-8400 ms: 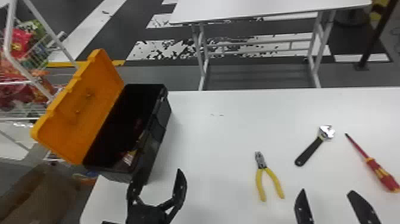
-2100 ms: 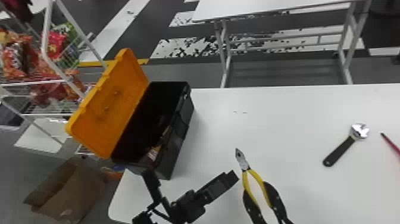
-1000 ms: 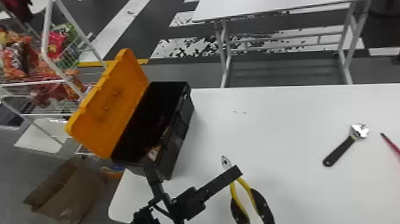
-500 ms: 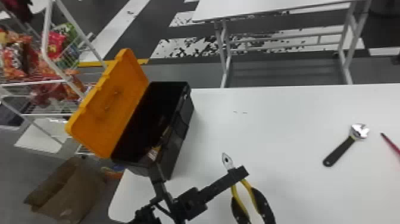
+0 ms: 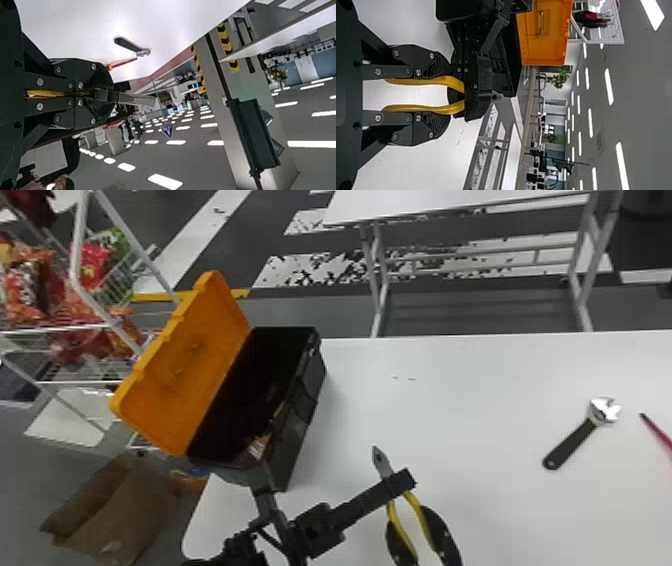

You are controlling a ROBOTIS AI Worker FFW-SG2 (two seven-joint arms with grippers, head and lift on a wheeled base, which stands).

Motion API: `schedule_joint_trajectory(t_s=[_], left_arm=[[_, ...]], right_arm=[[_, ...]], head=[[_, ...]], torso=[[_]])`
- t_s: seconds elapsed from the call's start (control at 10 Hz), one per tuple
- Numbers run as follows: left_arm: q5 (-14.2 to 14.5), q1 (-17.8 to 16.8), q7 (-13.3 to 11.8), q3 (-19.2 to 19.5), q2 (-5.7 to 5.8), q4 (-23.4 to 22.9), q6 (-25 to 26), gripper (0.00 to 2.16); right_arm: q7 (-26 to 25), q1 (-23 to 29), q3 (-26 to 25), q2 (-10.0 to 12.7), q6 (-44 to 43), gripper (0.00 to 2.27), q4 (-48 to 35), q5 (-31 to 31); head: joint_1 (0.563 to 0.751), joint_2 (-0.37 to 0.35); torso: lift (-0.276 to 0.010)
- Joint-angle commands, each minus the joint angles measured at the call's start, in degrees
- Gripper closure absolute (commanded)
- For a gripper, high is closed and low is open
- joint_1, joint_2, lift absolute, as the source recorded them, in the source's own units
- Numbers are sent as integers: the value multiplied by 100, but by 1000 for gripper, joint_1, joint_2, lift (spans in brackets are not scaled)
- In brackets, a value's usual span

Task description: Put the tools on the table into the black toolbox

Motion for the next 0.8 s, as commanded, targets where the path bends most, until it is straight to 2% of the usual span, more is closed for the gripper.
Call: schedule_joint_trajectory(t_s=[0.0, 0.1, 0.2, 0.5, 0.7], left_arm=[[1, 0, 45, 23, 1, 0, 11, 2125], [10, 0, 45, 23, -8, 9, 11, 2128], [10, 0, 45, 32, -8, 9, 11, 2125], [45, 0, 36, 190, -17, 0, 47, 2128], [63, 27, 80, 375, -78, -211, 99, 2128]], right_arm=[[-42, 32, 0, 1, -153, 610, -10, -2], [-42, 32, -9, 1, -153, 194, -10, -2], [-42, 41, -9, 1, -153, 110, -10, -28], [-77, 190, -132, 1, -627, 107, -28, -108], [-411, 314, -317, 1, -1120, 107, -10, -257]], head=[[695, 350], [695, 350], [695, 350], [695, 350], [695, 350]], torso=[[-75], [-75], [-75], [-75], [-75]])
